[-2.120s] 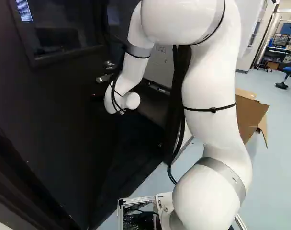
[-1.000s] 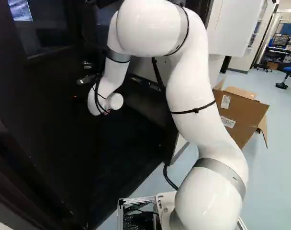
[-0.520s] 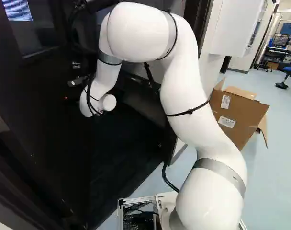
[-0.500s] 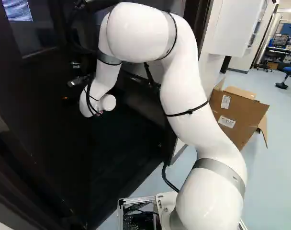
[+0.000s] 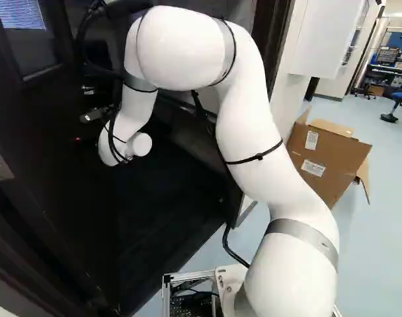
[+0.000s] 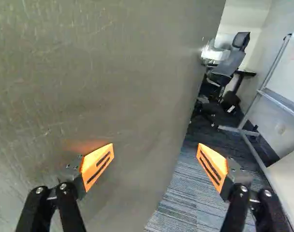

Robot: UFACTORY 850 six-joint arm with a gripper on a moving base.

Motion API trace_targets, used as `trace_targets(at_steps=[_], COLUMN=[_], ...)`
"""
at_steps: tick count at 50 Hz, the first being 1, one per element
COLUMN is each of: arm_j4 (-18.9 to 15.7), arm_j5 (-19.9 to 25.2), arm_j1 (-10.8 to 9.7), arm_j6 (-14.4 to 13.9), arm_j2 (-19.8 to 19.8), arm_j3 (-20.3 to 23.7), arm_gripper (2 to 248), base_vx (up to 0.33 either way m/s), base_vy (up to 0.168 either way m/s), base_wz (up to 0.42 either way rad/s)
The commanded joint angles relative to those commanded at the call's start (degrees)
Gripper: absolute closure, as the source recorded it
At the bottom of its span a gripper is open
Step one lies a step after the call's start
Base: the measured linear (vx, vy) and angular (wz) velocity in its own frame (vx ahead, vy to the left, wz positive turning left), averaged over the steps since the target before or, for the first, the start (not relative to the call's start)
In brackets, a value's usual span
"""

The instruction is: Open the door and move inside

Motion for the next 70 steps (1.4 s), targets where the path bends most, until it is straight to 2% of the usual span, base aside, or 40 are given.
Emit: trace_targets(at_steps=[34,70], arm_j4=[0.0,0.0], arm_j5=[0.0,0.0], arm_j1=[4.5,5.2], arm_j6=[0.0,0.0], arm_j2=[1.6,2.5], arm_j3=[2.1,3.4], arm_gripper=[3,3], base_vx=[0.0,0.0], base_vy=[0.0,0.0], base_wz=[0.0,0.0])
